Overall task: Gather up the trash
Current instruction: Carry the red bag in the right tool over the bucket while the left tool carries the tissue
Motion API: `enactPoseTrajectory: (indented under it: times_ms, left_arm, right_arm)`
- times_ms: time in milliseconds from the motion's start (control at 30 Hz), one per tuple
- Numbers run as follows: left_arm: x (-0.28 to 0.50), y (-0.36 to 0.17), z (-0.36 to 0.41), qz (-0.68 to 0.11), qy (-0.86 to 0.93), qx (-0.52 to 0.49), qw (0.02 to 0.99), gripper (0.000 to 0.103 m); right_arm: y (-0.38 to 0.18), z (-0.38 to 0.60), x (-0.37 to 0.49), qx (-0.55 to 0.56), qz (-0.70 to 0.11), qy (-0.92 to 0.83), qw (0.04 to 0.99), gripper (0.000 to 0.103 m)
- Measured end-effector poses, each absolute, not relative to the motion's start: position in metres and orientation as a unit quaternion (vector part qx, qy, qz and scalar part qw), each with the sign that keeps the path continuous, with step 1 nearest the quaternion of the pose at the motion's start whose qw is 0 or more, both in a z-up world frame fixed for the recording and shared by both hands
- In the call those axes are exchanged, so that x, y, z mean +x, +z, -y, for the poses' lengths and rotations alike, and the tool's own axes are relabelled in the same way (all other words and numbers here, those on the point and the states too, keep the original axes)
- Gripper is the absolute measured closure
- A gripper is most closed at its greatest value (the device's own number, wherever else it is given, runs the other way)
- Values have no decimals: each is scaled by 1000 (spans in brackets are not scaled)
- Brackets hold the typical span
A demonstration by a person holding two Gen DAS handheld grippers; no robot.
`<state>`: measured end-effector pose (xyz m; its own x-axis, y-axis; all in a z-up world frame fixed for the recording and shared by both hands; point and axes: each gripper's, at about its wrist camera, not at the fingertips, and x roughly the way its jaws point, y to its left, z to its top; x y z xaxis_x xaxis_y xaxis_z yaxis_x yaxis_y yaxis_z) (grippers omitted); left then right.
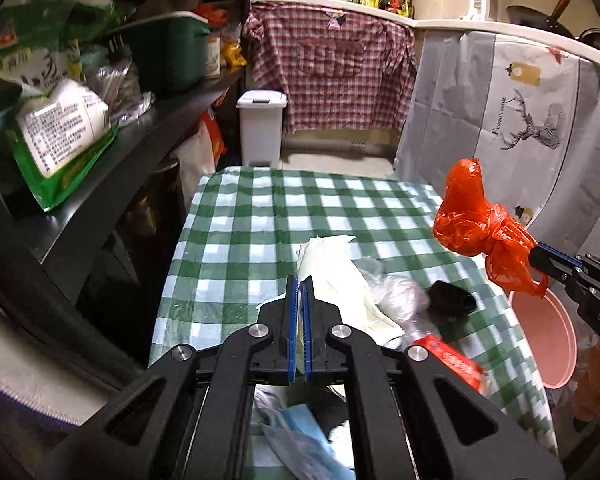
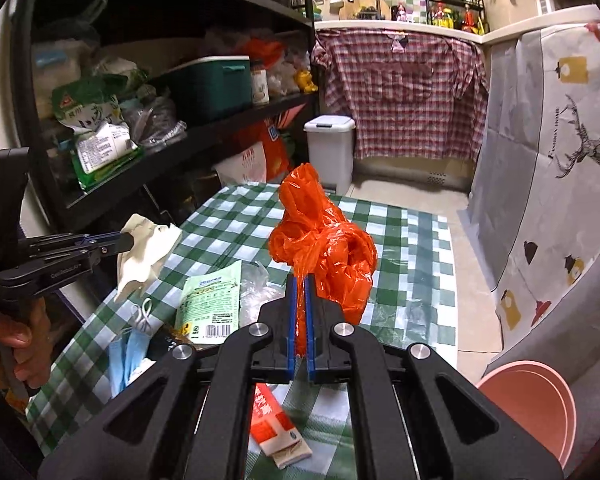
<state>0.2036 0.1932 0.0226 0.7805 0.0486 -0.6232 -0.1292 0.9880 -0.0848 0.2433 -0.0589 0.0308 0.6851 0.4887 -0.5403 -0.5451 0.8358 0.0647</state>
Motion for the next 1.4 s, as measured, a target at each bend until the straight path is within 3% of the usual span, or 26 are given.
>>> enactPoseTrajectory:
  times_ms: [833,1400]
  left_arm:
    - [195,68,-116,-290,-12,-81,954,100]
    - [200,69,-56,-302,-57,-62,949,100]
  right_arm:
    - [81,144,198,-47,-262,258,929,99]
    - [57,236,196,29,-283,147,947,99]
